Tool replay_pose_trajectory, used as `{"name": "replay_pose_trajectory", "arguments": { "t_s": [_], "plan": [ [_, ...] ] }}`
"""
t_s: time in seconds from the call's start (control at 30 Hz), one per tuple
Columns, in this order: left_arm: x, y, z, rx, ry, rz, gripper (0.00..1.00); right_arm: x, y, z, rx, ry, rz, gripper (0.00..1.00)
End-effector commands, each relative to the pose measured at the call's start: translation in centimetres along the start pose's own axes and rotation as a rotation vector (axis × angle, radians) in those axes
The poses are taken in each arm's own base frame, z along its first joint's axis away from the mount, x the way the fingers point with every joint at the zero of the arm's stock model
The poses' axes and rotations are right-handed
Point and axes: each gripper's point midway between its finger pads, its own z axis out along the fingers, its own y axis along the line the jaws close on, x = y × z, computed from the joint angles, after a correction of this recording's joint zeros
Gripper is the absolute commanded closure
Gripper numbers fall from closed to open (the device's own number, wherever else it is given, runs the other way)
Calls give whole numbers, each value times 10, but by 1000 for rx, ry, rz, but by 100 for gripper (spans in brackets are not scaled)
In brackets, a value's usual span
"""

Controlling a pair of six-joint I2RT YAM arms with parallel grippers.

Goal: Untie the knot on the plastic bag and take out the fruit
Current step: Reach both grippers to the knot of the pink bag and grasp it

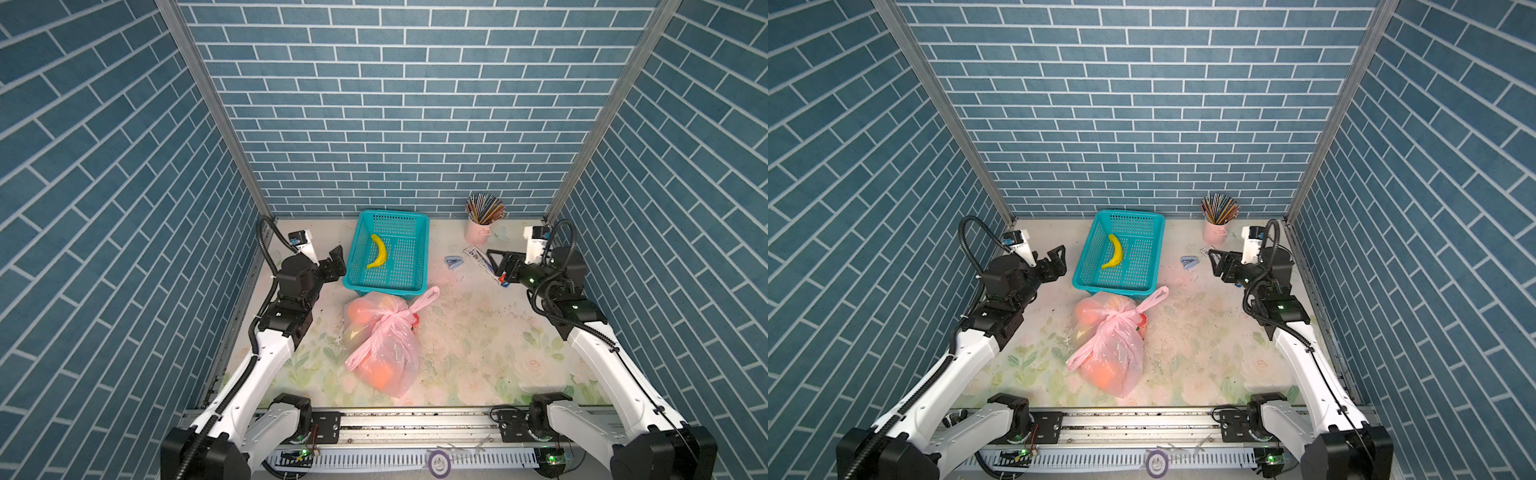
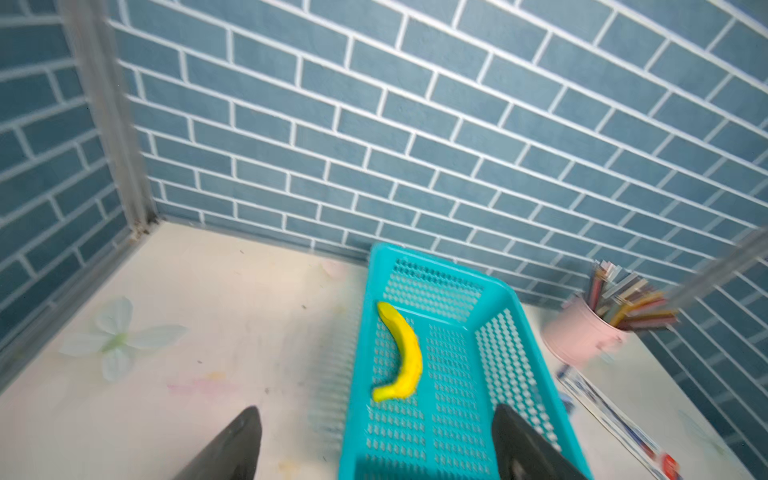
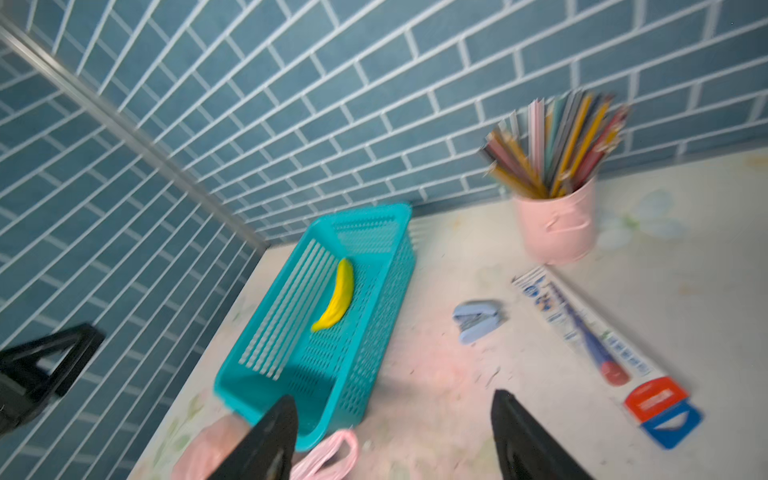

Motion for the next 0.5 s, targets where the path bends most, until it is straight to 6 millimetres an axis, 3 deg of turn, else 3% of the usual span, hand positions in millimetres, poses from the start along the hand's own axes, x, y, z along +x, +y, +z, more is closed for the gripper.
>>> {"name": "replay_pose_trajectory", "arguments": {
  "t_s": [0.0, 0.23, 0.47],
  "plan": [
    [58, -25, -8, 64, 333, -55, 14, 48, 33, -3, -38, 243, 84, 27],
    [121, -74, -26, 139, 614, 18, 20, 107, 93, 0, -106, 441, 52, 30],
    [165, -88, -27, 101, 702, 91, 27, 163, 136, 19, -162, 539, 12, 30]
  ]
}}
